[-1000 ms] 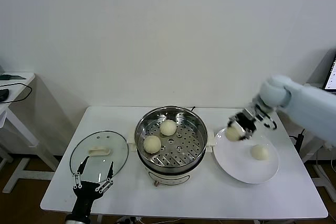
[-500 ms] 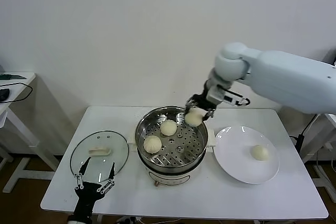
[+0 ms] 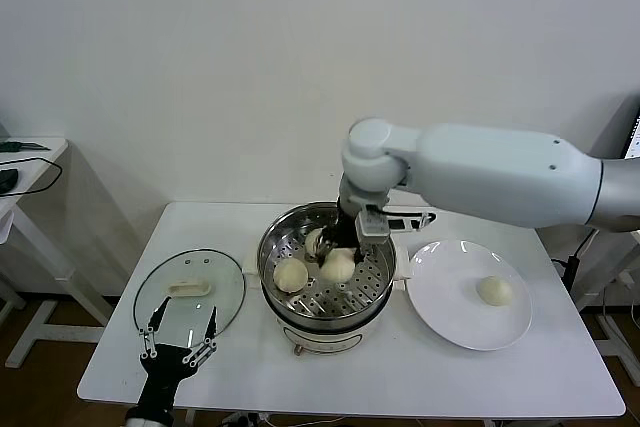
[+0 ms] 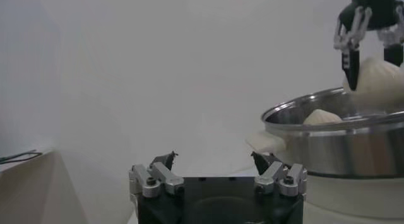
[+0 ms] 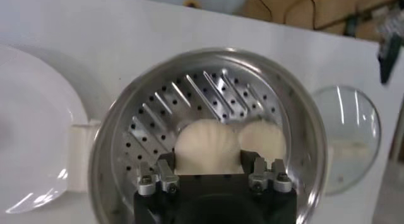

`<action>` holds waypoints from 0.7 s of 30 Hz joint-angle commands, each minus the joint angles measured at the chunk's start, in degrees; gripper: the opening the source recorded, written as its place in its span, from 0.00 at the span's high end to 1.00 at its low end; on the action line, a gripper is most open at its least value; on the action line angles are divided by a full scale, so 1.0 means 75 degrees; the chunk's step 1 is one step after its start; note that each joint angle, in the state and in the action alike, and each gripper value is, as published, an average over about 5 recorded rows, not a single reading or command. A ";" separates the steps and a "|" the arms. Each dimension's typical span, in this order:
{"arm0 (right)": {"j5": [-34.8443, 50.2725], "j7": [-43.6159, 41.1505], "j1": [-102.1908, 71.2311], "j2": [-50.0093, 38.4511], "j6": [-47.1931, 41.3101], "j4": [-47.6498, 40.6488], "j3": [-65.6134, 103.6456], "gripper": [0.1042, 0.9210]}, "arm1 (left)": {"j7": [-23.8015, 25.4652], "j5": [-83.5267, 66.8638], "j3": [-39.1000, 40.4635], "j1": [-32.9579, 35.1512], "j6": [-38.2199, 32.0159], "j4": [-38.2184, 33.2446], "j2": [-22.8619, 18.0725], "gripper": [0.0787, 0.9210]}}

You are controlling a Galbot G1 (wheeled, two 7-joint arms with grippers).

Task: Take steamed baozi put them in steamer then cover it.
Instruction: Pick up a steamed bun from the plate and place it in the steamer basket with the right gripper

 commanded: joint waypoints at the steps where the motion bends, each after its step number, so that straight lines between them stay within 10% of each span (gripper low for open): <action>1: -0.0545 0.0044 -0.0338 0.0270 0.0531 0.0150 -0.0120 0.29 | -0.0001 -0.0005 -0.0008 -0.0015 0.0000 0.0021 -0.0006 0.12; 21: -0.0973 0.0061 -0.0800 0.0366 0.0688 0.0067 -0.0004 0.25 | -0.0013 -0.0008 -0.0056 -0.0065 -0.0027 0.0101 -0.0040 0.12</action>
